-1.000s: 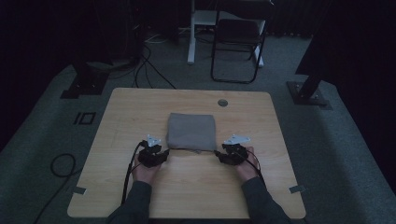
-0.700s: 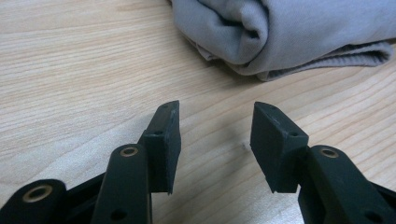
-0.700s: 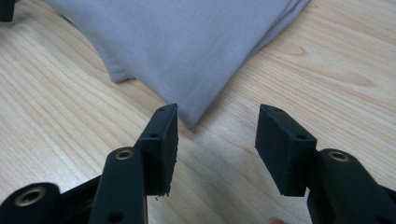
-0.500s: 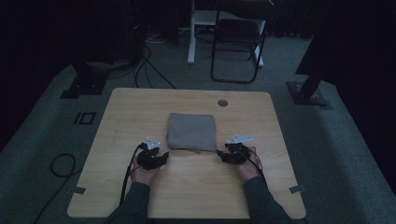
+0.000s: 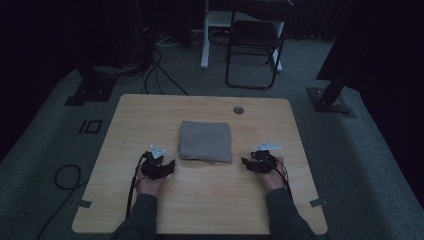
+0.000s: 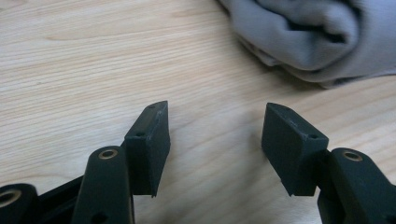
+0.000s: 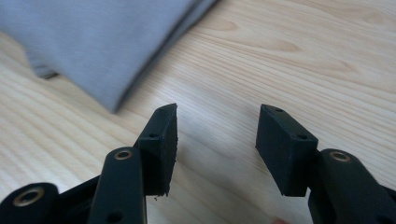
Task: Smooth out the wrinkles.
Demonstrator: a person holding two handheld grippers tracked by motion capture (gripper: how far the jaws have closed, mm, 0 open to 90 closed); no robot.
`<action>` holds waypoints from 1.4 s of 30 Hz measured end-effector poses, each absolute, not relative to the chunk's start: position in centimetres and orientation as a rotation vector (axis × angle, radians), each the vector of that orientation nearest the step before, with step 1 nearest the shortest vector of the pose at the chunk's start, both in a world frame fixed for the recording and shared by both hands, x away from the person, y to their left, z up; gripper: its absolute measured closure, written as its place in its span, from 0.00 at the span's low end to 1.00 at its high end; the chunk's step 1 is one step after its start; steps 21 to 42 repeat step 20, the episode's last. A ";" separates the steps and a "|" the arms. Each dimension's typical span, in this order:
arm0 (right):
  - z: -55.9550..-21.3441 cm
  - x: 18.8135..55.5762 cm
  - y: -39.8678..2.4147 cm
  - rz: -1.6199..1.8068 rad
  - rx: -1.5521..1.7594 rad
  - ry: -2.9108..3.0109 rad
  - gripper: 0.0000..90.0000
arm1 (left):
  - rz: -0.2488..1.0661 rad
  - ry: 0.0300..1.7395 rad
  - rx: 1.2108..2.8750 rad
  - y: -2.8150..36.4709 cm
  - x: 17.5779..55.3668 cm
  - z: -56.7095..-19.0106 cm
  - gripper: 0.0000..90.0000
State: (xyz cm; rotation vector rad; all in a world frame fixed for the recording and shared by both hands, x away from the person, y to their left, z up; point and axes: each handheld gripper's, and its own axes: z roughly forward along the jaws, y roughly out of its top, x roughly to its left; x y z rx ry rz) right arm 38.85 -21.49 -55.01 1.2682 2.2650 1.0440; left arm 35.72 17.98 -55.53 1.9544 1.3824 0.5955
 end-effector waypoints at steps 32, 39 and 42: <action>-55.6 39.6 -24.2 1.073 1.364 2.176 0.54 | 0.608 1.471 1.879 20.1 36.6 -55.6 0.45; -55.6 39.6 -24.2 1.073 1.364 2.176 0.54 | 0.608 1.471 1.879 20.1 36.6 -55.6 0.45; -55.6 39.6 -24.2 1.073 1.364 2.176 0.54 | 0.608 1.471 1.879 20.1 36.6 -55.6 0.45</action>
